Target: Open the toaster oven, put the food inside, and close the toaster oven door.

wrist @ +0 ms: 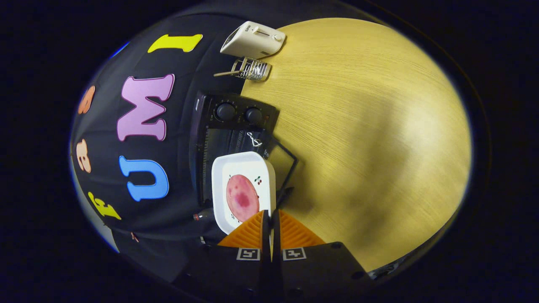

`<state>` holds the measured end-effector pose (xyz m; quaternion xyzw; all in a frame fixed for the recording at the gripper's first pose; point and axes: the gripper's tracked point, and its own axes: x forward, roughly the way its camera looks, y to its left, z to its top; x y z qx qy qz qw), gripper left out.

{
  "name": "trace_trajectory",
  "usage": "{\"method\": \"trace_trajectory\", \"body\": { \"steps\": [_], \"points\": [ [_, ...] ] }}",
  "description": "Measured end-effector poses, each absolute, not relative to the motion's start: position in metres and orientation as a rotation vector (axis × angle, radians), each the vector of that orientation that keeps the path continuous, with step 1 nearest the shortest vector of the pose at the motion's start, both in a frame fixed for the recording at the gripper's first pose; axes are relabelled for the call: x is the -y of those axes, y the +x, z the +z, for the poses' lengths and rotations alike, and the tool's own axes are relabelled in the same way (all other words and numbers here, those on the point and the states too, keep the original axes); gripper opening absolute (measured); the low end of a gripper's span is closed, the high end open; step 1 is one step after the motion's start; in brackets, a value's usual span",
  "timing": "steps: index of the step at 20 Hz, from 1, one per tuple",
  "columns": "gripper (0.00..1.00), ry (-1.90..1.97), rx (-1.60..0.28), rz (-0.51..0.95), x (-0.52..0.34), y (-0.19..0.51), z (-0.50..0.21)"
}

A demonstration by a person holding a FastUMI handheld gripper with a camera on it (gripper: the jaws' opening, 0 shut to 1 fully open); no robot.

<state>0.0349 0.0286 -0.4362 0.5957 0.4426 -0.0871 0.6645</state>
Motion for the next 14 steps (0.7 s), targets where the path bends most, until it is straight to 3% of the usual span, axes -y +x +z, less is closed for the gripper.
{"method": "trace_trajectory", "body": {
  "steps": [8,14],
  "points": [
    [0.05,1.459,-0.831,-0.516,-0.081,0.116,-0.473],
    [0.05,1.496,-0.742,-0.620,-0.108,0.178,-0.494]
  ]
}}
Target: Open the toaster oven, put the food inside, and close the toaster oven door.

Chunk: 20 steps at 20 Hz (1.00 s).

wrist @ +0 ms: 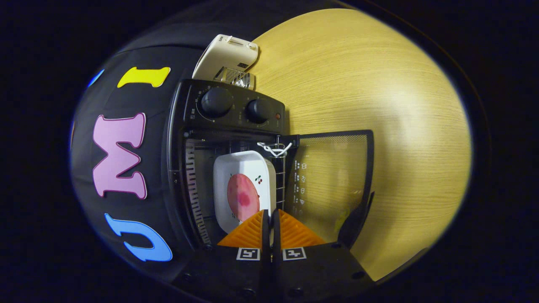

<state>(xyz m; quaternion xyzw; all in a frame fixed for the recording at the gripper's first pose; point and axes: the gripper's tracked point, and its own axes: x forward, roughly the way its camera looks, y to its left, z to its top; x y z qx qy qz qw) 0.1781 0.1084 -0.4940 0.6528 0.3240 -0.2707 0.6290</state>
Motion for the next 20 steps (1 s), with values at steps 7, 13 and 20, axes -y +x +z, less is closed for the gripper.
{"method": "trace_trajectory", "body": {
  "steps": [7,13,20],
  "points": [
    [0.05,1.561,-0.710,-0.622,-0.137,0.222,-0.508],
    [0.11,1.575,-0.695,-0.558,-0.143,0.227,-0.508],
    [0.73,1.576,-0.747,-0.407,-0.149,0.207,-0.484]
  ]
}}
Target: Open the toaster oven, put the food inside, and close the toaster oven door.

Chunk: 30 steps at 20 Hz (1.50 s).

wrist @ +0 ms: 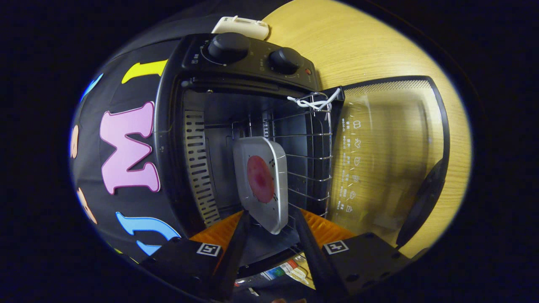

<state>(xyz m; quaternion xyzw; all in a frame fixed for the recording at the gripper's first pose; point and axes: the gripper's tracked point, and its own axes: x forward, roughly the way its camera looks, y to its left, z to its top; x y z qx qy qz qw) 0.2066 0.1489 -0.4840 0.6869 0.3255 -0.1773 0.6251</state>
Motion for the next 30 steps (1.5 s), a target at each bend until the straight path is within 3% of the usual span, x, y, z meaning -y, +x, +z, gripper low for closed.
{"method": "trace_trajectory", "body": {
  "steps": [3,10,17,22,30],
  "points": [
    [0.99,1.519,-0.792,-0.357,-0.142,0.186,-0.473],
    [0.98,1.414,-0.820,-0.170,-0.125,0.135,-0.418],
    [0.99,0.748,-0.913,0.157,-0.137,0.041,-0.404],
    [0.99,0.189,-0.944,0.242,-0.130,-0.001,-0.457],
    [1.00,-0.051,-1.063,0.213,-0.136,-0.001,-0.539]
  ]
}}
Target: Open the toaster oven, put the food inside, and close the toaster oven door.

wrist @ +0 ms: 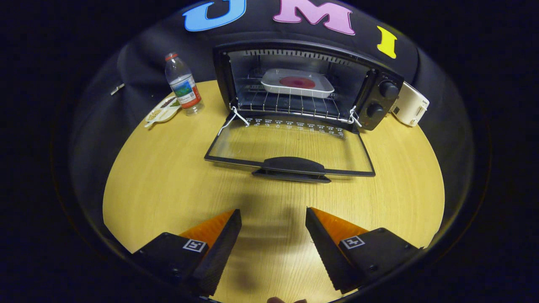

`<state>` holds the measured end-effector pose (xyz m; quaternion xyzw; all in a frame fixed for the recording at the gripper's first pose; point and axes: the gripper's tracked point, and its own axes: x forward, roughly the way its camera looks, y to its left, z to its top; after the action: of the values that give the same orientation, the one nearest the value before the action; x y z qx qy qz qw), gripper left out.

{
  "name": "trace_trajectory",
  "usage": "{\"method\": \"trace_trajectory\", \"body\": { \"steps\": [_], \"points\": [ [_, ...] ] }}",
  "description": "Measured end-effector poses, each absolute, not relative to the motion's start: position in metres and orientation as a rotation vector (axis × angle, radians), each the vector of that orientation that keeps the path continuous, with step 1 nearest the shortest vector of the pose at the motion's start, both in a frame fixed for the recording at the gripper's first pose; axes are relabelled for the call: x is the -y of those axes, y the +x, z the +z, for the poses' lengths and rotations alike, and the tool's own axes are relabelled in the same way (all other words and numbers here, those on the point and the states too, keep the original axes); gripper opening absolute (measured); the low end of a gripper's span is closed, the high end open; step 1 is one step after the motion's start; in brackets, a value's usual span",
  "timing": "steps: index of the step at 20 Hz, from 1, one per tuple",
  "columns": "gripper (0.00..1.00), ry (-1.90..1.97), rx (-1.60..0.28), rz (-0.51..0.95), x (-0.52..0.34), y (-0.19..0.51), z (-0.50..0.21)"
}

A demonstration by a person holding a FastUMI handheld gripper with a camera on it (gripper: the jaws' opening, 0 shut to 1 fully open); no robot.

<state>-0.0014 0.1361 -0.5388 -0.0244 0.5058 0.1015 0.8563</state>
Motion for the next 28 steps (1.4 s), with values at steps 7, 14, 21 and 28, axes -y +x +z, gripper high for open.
{"method": "trace_trajectory", "body": {
  "steps": [7,14,21,28],
  "points": [
    [1.00,0.014,-1.088,0.087,-0.128,0.036,-0.565],
    [1.00,0.023,-1.106,0.062,-0.120,0.049,-0.560],
    [1.00,0.059,-0.927,0.078,-0.118,0.053,-0.497],
    [1.00,0.087,-0.748,0.115,-0.122,0.088,-0.415]
  ]
}}
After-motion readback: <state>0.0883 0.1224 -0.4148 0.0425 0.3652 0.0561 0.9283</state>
